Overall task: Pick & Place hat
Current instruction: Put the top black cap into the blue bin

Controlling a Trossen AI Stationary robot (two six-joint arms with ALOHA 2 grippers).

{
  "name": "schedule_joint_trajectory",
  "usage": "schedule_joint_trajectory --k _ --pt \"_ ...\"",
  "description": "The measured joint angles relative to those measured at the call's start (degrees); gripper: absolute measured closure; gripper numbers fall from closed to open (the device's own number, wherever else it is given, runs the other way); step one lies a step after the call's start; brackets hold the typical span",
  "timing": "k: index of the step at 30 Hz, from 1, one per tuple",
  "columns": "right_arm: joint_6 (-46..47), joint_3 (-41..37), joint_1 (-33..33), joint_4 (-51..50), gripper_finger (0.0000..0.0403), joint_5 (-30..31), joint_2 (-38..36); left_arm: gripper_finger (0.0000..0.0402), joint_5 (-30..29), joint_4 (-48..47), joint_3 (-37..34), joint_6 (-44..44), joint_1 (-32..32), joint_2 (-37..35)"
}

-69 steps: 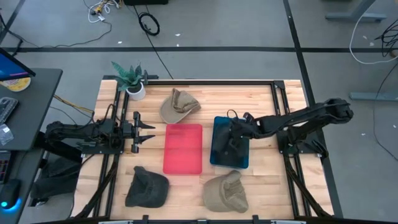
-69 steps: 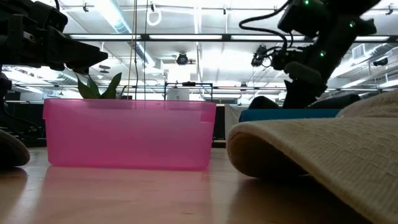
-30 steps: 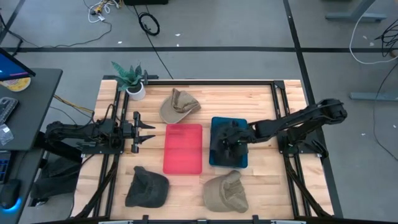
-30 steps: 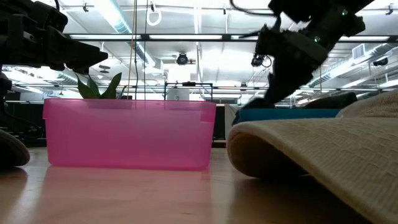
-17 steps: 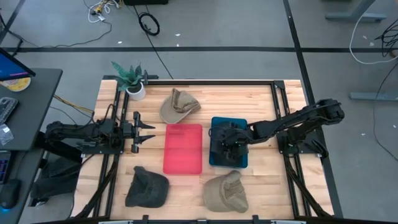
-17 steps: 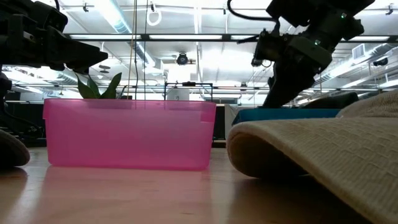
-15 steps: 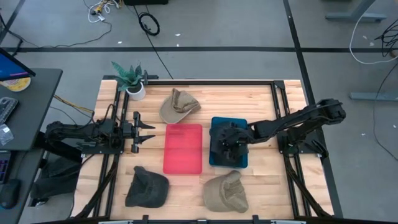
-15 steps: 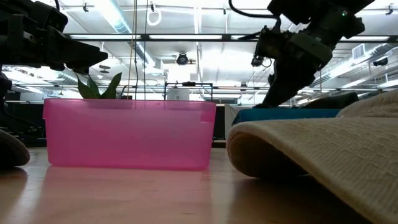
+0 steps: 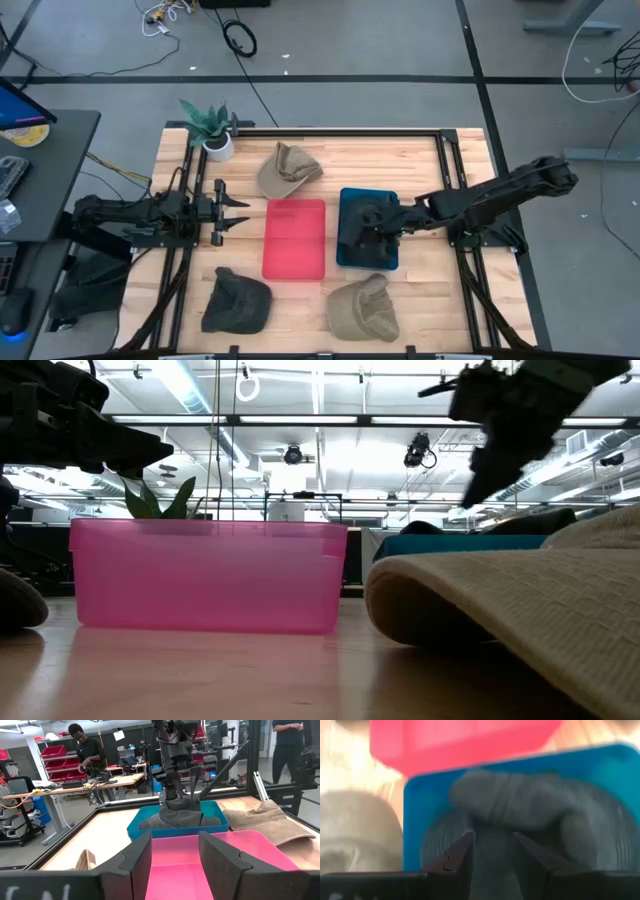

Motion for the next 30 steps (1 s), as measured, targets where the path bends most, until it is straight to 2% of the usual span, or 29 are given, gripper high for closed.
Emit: schedule_joint_trajectory --k 10,21,25,30 --pt "10.52 -0.05 4.36 -14.64 0.0271 0.07 -2.49 0.0236 0.01 0.0 -0.01 -0.02 -0.01 -0.02" --pt "14.4 -0.07 5.37 -7.28 0.0285 0.01 0.01 0.0236 0.0 0.0 -0.01 0.0 0.01 -0.02" --pt "11.6 -0.09 5.58 -7.52 0.0304 -0.17 1.2 0.0236 0.0 0.0 -0.02 0.0 0.0 -0.02" --pt "9.44 -0.09 5.73 -7.59 0.0327 -0.42 -0.76 0.0236 0.0 0.0 0.0 -0.01 0.01 0.01"
